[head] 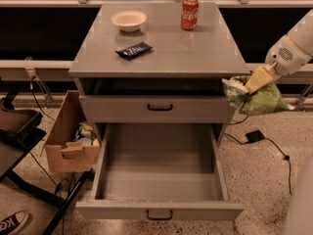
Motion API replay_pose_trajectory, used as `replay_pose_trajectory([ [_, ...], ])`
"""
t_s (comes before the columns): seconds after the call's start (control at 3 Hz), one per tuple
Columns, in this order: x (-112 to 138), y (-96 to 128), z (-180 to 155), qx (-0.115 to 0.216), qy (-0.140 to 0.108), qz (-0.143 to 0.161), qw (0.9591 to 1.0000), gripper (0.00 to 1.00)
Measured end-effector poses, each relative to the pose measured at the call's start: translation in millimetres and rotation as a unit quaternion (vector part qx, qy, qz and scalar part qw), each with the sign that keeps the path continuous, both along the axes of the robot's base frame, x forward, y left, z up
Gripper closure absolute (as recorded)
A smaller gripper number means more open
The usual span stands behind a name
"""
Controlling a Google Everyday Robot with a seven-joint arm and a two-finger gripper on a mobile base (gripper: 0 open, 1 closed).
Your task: Pick green jalapeno chip bag from middle drawer and place on counter
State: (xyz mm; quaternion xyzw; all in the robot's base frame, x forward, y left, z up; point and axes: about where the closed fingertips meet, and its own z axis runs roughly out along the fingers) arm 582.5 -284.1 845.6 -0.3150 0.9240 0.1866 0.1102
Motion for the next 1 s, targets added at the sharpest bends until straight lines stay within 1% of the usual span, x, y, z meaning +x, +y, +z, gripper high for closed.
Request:
replay_pose_trajectory([
  [0.33,35,-20,38,-0.009,-0.037,-0.061,0.9975,1.00],
  [0.67,64,-33,124,-0.031,-0.147,-0.106,0.9830,1.00],
  [1.0,82,-37,198,-0.035,-0.253,-0.126,0.9586,1.00],
])
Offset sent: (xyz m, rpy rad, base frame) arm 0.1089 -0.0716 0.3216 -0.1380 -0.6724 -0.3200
